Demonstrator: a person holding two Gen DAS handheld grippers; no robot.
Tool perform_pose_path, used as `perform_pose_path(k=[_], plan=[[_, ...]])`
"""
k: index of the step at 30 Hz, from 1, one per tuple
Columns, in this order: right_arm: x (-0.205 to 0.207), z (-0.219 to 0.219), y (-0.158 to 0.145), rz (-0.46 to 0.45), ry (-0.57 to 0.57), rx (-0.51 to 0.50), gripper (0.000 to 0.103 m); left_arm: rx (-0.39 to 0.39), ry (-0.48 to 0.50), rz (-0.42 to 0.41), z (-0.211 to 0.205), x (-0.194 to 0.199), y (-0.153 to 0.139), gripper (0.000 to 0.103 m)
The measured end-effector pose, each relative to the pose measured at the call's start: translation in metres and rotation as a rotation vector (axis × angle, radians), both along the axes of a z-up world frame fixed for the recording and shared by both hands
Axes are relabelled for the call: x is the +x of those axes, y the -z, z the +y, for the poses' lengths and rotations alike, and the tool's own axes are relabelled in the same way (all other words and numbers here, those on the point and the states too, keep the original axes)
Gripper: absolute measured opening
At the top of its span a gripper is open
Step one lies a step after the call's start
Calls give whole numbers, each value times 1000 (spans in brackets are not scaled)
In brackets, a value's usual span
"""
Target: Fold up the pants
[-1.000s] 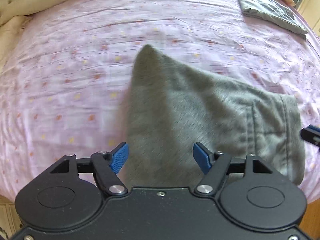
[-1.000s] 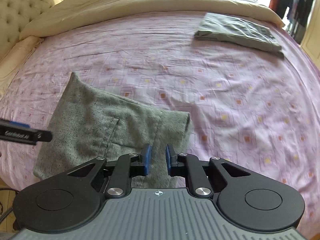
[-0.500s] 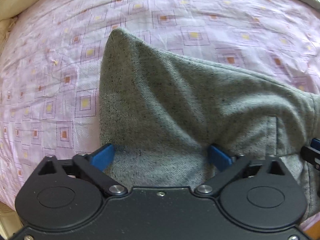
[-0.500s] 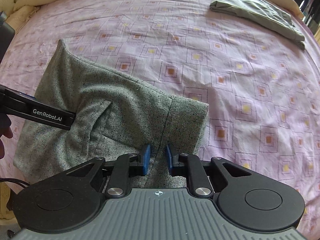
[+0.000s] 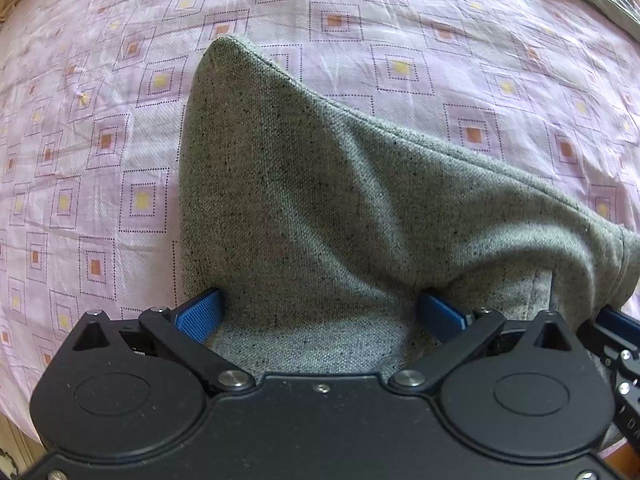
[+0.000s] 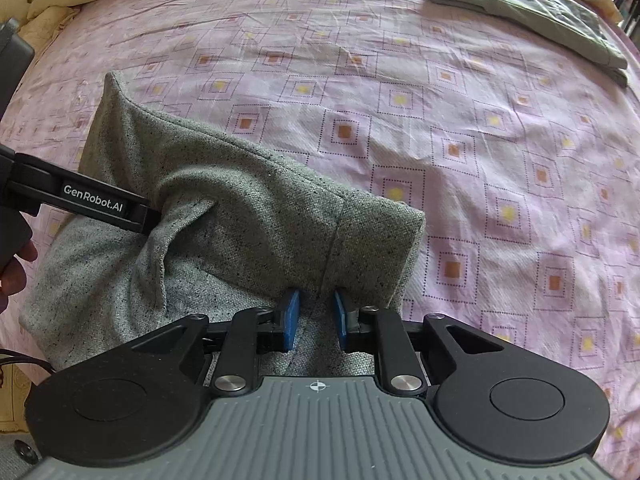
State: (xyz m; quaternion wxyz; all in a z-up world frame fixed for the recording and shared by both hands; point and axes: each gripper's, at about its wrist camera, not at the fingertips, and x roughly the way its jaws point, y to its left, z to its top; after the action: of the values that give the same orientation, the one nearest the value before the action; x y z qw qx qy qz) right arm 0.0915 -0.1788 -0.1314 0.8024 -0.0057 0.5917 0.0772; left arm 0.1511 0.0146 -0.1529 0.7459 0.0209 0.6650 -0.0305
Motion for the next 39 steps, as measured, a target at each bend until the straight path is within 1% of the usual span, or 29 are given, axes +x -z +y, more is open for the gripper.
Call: perform_pose_path(k=[6, 11, 13, 18, 21, 23, 25, 26, 27, 28, 31, 32, 34, 36, 37, 39], plan=[[0, -1, 0, -5, 11, 2, 19, -11, -28, -23, 4, -2, 1, 103], [-6, -1, -1, -33, 28, 4, 19, -28, -85, -80, 9, -14, 2, 103], [-10, 0, -2, -55, 54, 1, 20, -32, -102, -94, 11, -18, 2, 103], [-25, 2, -2, -148, 64, -10, 20, -45, -89, -106, 16, -20, 1, 103], [-34, 0, -6, -189, 77, 0, 20, -42, -75, -121, 14, -25, -7, 103], [-37, 1, -11, -205, 56, -8, 20, -41, -49, -145, 14, -31, -15, 96], [-39, -1, -19, -204, 49, 9, 24, -32, -20, -167, 15, -38, -23, 94], [-40, -4, -22, -200, 56, 28, 35, -24, -8, -175, 16, -41, -26, 94], [-41, -7, -26, -198, 71, 50, 44, -15, 3, -183, 17, -45, -29, 94], [-42, -10, -29, -200, 87, 64, 48, -6, 14, -191, 19, -49, -31, 94], [-45, -19, -34, -215, 139, 69, 49, 12, 32, -205, 27, -59, -35, 94], [-45, -23, -33, -204, 157, 85, 52, 10, 33, -206, 31, -62, -35, 94], [-43, -32, -25, -147, 195, 128, 60, 4, 36, -200, 37, -65, -34, 94], [-40, -39, -13, -89, 220, 146, 60, 4, 36, -196, 41, -65, -33, 94], [-40, -41, -8, -78, 235, 142, 60, 3, 36, -198, 43, -65, -33, 94], [-40, -49, -1, -79, 273, 168, 61, -6, 41, -201, 46, -66, -34, 95]])
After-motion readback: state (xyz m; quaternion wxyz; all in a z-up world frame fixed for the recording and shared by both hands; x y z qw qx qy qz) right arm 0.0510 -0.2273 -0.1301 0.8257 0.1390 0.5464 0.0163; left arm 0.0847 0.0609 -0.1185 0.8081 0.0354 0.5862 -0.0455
